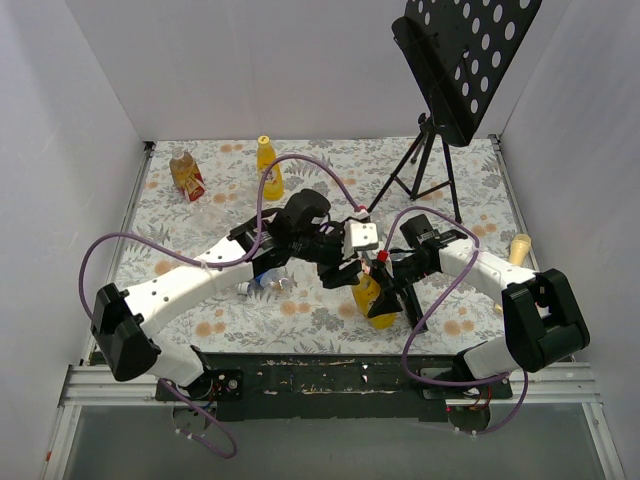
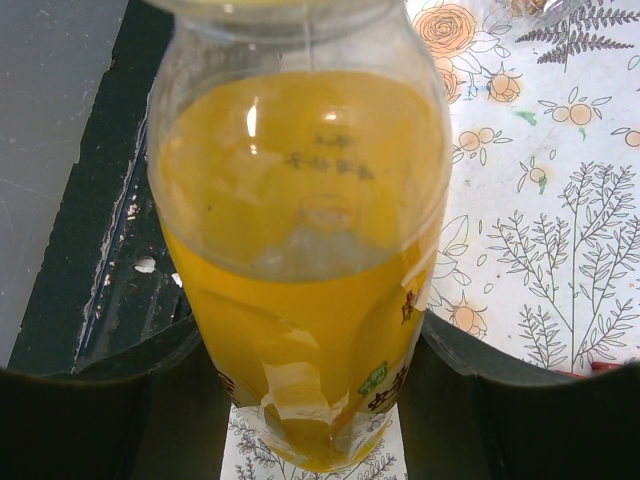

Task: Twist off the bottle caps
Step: Unscrew the bottle cap from the plastic bottle.

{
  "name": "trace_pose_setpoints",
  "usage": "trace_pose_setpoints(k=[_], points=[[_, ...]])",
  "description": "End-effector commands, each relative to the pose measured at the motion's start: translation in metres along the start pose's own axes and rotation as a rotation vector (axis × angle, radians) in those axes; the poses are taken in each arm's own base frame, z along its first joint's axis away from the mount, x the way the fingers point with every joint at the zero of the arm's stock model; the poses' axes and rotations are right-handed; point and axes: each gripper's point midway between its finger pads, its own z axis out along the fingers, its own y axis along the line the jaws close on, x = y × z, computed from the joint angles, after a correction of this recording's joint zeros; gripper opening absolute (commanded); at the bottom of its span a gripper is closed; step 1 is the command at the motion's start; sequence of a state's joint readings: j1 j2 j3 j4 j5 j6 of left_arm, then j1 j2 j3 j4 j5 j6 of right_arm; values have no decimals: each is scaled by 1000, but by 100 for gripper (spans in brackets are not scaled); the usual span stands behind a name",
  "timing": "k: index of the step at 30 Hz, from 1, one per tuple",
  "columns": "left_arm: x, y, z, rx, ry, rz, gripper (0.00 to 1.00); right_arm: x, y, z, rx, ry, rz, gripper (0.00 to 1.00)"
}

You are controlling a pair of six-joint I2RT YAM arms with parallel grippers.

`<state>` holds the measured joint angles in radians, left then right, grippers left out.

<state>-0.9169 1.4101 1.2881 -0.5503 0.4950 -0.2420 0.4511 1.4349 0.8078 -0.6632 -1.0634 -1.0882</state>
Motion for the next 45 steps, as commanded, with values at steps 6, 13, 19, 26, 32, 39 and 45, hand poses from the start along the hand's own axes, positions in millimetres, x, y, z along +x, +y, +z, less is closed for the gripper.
trace_pose_setpoints(k=[6, 13, 19, 26, 32, 39, 45], points=[[-4, -8, 0, 84, 21, 6, 49, -14, 6, -2, -15, -45, -29, 6], [-14, -8, -2, 91, -10, -46, 5, -14, 5, -2, -13, -43, -27, 6], [-31, -3, -10, -15, -61, -311, 0, -12, 4, -2, -8, -33, -27, 6], [-30, 4, -15, -292, 3, -1157, 0, -11, 4, 0, -14, -33, -14, 6], [-26, -1, -8, -368, 56, -1178, 0, -10, 3, 0, -10, -24, -21, 6], [-40, 13, -16, -418, -14, -1139, 17, -9, 3, 0, -9, -21, -15, 6], [-49, 6, -28, -368, -55, -1065, 49, -9, 3, 0, -7, -20, -18, 6]])
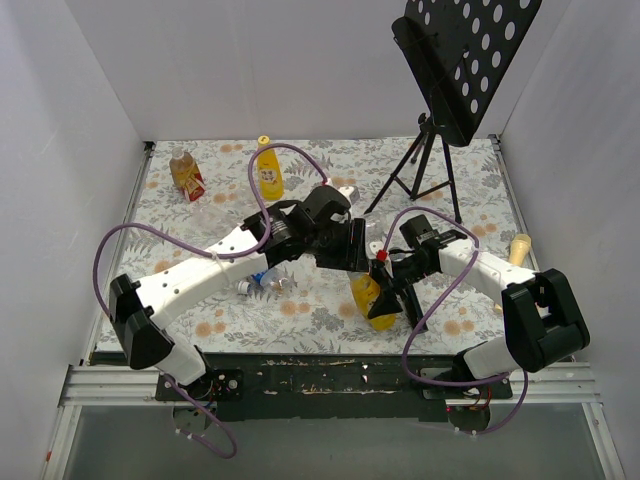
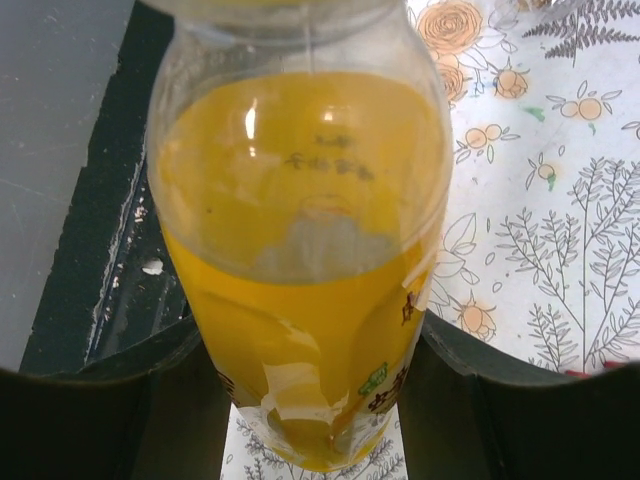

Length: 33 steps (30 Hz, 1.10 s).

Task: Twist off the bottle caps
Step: Unscrew the bottle cap from the plastic bottle.

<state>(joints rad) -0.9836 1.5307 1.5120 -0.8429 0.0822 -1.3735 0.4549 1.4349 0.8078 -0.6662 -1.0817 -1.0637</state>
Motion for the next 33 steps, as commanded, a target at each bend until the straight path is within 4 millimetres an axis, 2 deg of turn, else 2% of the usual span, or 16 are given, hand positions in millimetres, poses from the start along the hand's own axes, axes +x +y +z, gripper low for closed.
trace_pose_setpoints(k=[1, 4, 8, 11, 13, 17, 24, 28, 33], points=[[-29, -30, -47, 143, -149, 51, 53, -6, 0, -2, 6, -4, -43, 6], [-20, -27, -60, 180, -164, 111, 66, -7, 0, -2, 8, -5, -49, 6], [-7, -18, -73, 210, -178, 209, 78, -6, 0, -1, 0, -6, -40, 6], [-1, -12, -86, 244, -234, 343, 88, -6, 0, -1, 1, -5, -46, 6], [2, -4, -90, 253, -285, 448, 98, -6, 1, -1, 0, -4, -47, 6], [-7, 9, -100, 233, -439, 624, 98, -6, 2, -2, -1, -5, -54, 6], [-1, -13, -105, 356, -442, 956, 98, -6, 3, -1, -5, -7, -54, 6], [-4, -19, -99, 356, -388, 1044, 98, -7, 3, -2, -3, -8, -59, 6], [-11, -20, -84, 369, -332, 1055, 98, -7, 4, -2, -4, -8, -65, 6]])
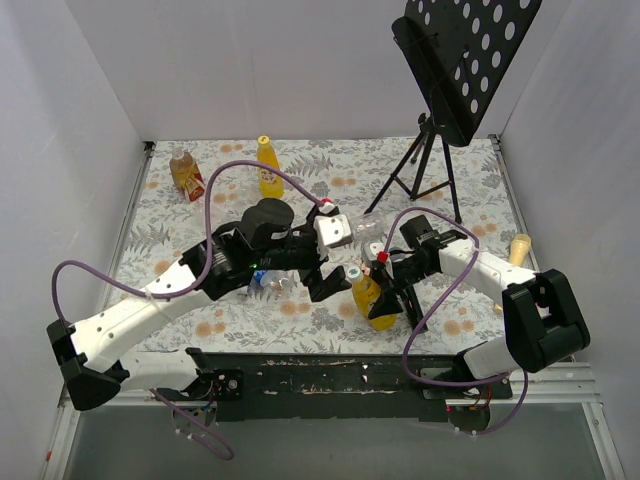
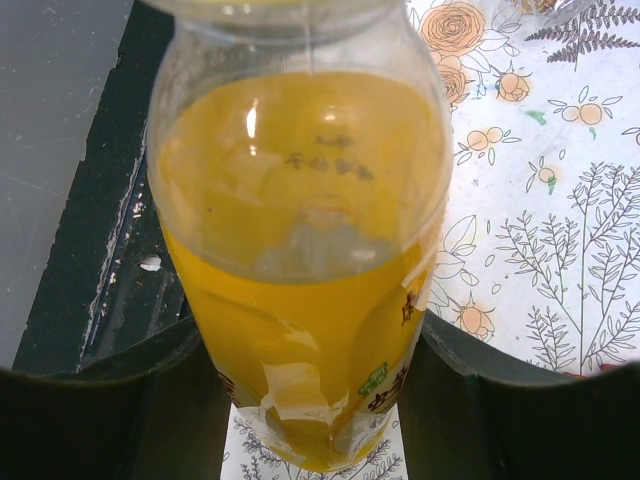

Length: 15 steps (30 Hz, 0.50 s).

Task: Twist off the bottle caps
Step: Unscrew the bottle cap from the plastic bottle.

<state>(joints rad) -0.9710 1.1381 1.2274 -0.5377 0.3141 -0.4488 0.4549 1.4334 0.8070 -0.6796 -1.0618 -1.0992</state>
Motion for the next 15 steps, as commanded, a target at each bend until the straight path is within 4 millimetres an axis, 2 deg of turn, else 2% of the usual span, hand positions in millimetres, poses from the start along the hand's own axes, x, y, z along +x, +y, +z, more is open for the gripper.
trace_pose_setpoints(k=[1, 8, 15], points=[[-7, 3, 4, 57, 7, 60, 98, -11, 4, -1, -7, -26, -40, 6], [-7, 22, 13, 67, 4, 33, 98, -11, 4, -1, -9, -27, -43, 6], [-2, 27, 25, 152, 11, 19, 98, -10, 4, 0, -11, -24, -43, 6]])
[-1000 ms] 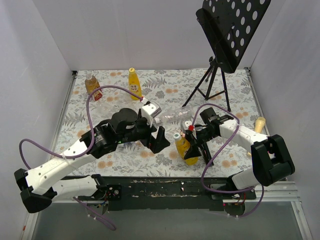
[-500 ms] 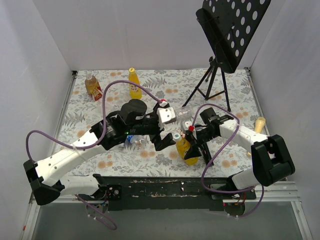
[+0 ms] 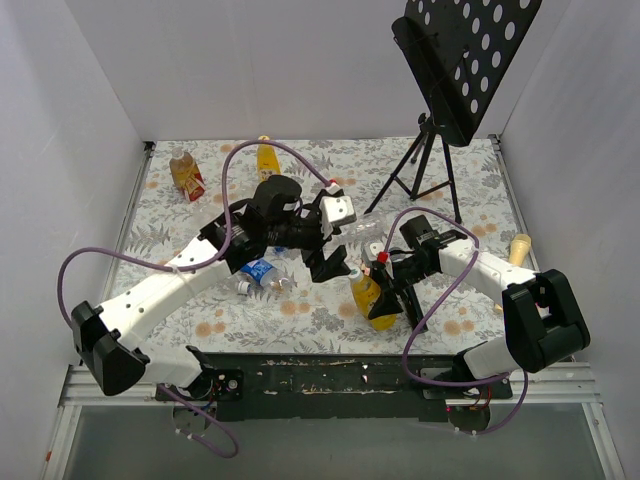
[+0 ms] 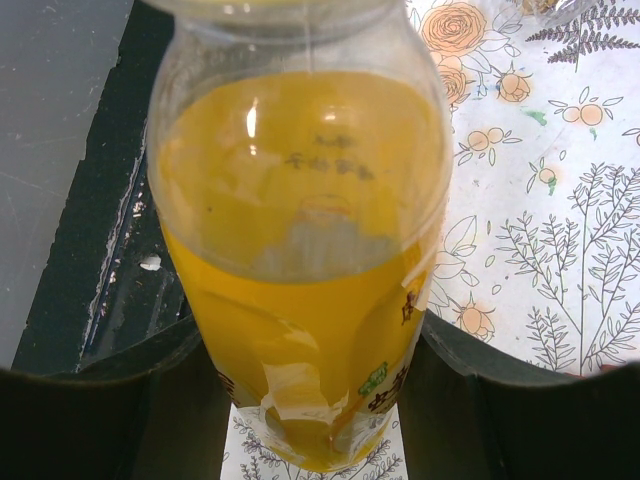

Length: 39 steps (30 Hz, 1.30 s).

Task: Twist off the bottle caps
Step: Unscrew the bottle cap from the plastic bottle.

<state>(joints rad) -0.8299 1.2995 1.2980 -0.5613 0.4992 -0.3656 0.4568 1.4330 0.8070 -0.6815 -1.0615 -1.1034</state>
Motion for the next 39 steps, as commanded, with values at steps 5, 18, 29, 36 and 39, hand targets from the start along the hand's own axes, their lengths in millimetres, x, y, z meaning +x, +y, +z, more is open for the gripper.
trace_pose_setpoints(k=[5, 18, 29, 36, 39], points=[[-15, -11, 13, 157, -25, 25, 95, -10, 4, 0, -10, -25, -41, 6], [16, -16, 39, 264, 91, -60, 70, -10, 4, -1, -9, -21, -38, 6], [17, -19, 41, 262, 100, -146, 6, -9, 3, 0, -8, -17, -35, 6], [2, -11, 37, 68, 90, -618, 0, -7, 1, 0, 0, -10, -30, 6], [-1, 2, 30, -113, 39, -922, 0, -7, 2, 0, -3, -8, -28, 6]])
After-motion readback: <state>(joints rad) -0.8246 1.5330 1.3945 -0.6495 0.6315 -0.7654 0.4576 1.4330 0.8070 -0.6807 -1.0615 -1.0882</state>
